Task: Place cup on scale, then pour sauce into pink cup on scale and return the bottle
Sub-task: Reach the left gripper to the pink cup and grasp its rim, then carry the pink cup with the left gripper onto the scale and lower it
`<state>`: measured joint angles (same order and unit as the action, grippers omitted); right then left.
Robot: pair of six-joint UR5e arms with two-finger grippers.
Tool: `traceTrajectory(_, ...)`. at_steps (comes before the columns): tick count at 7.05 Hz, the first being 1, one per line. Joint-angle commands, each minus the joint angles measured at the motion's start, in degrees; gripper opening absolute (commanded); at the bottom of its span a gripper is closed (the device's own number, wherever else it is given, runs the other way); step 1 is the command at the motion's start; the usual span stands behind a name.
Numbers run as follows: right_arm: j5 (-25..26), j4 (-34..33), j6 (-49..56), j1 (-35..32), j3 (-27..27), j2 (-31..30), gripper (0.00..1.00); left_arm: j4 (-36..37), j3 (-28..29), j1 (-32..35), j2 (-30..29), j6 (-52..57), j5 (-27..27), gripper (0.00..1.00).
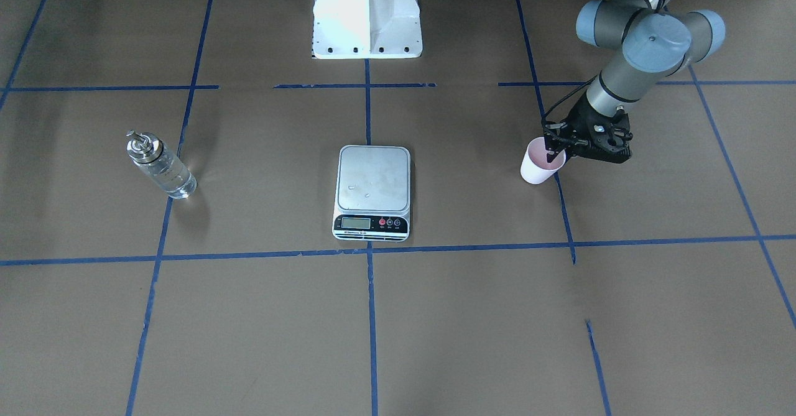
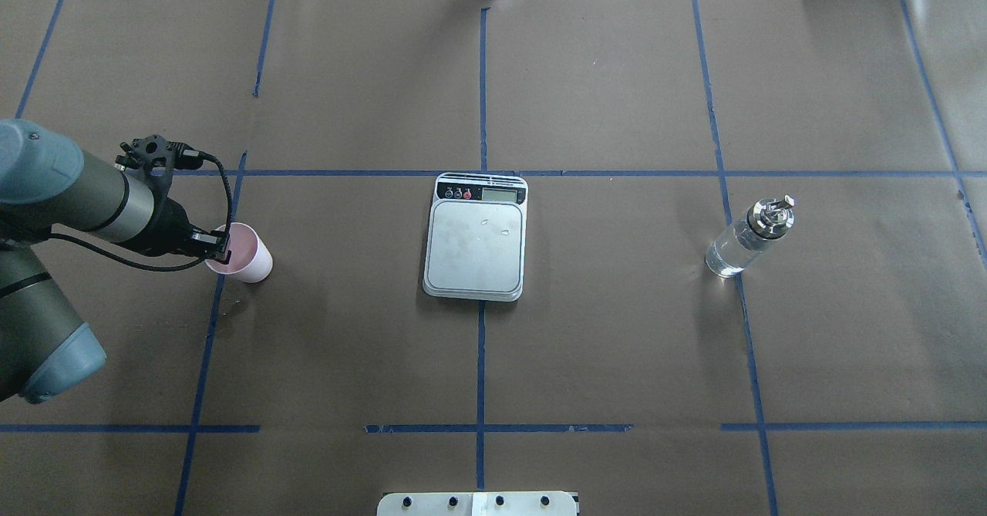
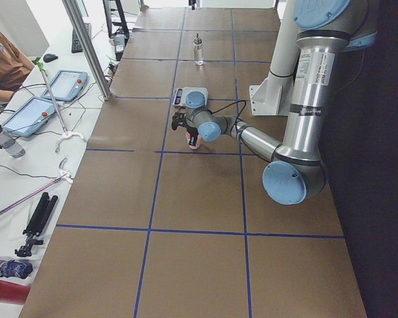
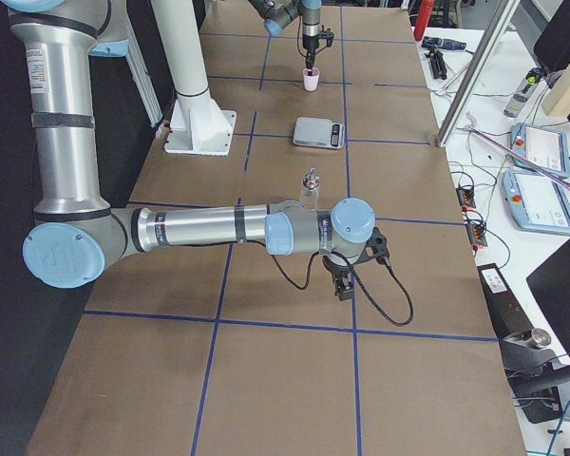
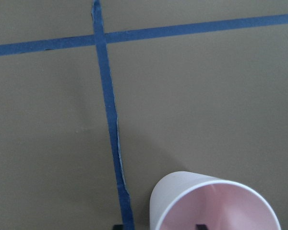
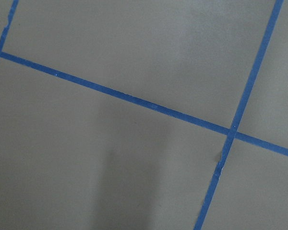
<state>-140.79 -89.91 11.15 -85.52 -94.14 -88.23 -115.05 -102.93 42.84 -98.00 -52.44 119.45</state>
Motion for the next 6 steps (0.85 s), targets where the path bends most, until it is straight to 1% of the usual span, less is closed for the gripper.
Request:
traceTrajectory(1,0.0,0.0,0.0,0.0,0.0,0.2,1.00,3.0,-2.8,0.3,-1.1,-0.3,0.4,0.00)
traceTrajectory(2,-0.2,0.1,0.0,0.1,-0.2,0.2,1.00,11.8,-5.3,1.4,-6.7,-1.3,0.4,0.00)
traceTrajectory(3,-2.2,0.1,0.1,0.2,-0.1,0.2,1.00,20.2,-5.7,1.1,-14.9,-7.5,-0.2,0.00)
traceTrajectory(4,-4.3,0.2,0.1,0.2,-0.1,0.1,1.00,21.5,-5.2,-0.5,-19.5,-13.6,-2.2,0.00)
traceTrajectory(5,-5.6,0.2,0.0,0.6,-0.1,0.1,1.00,21.5,-4.9,-3.8,-22.5,-17.1,-2.7,0.00)
traceTrajectory(6,-5.7,0.2,-0.1,1.2,-0.3,0.1,1.00,21.8,-2.0,-4.9,-27.8,-21.1,-4.8,0.00)
